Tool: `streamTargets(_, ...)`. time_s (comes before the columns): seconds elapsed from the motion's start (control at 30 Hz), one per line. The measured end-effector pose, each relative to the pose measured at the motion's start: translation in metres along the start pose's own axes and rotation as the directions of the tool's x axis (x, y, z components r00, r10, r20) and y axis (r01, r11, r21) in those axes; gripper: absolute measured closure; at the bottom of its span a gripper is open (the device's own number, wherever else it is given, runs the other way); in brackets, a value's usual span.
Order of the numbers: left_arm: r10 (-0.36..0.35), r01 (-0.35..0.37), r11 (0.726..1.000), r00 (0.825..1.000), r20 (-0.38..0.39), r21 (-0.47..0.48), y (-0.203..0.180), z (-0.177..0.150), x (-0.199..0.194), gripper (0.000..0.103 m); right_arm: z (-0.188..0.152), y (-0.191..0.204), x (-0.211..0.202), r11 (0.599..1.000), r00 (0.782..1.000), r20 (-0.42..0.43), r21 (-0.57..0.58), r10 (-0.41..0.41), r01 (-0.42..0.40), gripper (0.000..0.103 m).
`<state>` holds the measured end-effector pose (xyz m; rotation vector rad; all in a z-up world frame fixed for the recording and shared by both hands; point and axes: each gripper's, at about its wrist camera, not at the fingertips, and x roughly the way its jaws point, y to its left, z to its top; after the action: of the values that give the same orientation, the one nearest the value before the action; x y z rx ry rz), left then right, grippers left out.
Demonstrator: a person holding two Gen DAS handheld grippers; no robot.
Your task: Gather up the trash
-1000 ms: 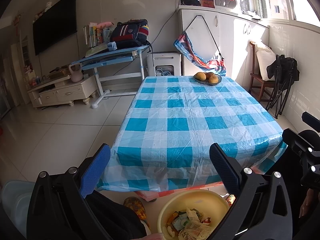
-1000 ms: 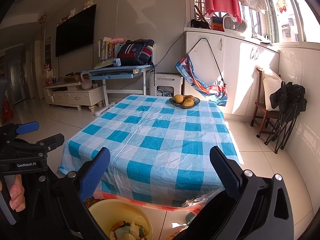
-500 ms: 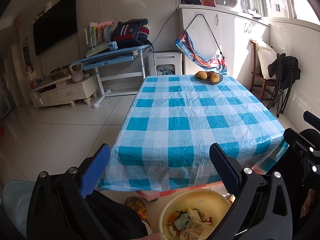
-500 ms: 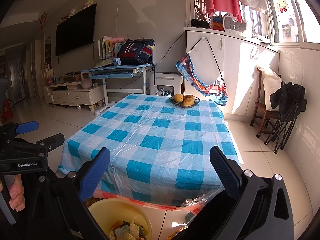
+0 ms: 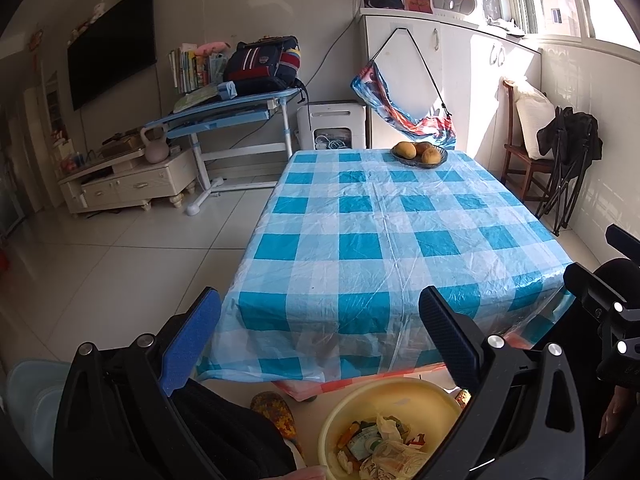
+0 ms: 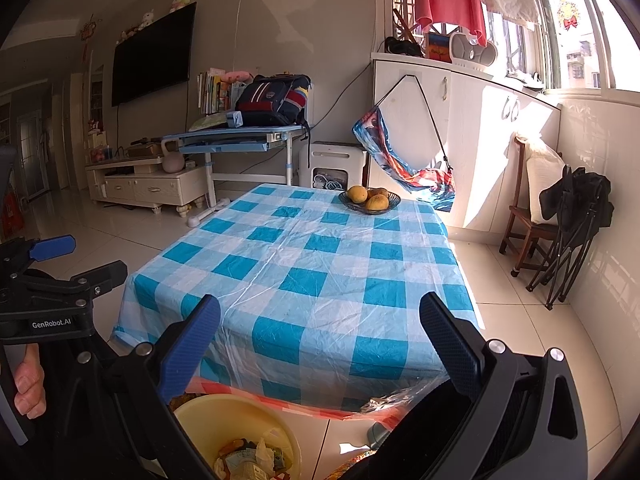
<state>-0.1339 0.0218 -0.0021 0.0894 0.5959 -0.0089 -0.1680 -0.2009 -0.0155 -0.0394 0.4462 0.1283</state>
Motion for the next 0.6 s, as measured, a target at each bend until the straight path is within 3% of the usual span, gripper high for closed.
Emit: streamTargets(0.6, 0.008, -0.008, 1.000, 1.000, -0.001, -0.003, 0.0040, -0.0021, 0.0015, 0.007, -0.0002, 0.0012, 0.0012, 1.000, 1.000, -0.004, -0.009, -0.002, 0.002, 0.008)
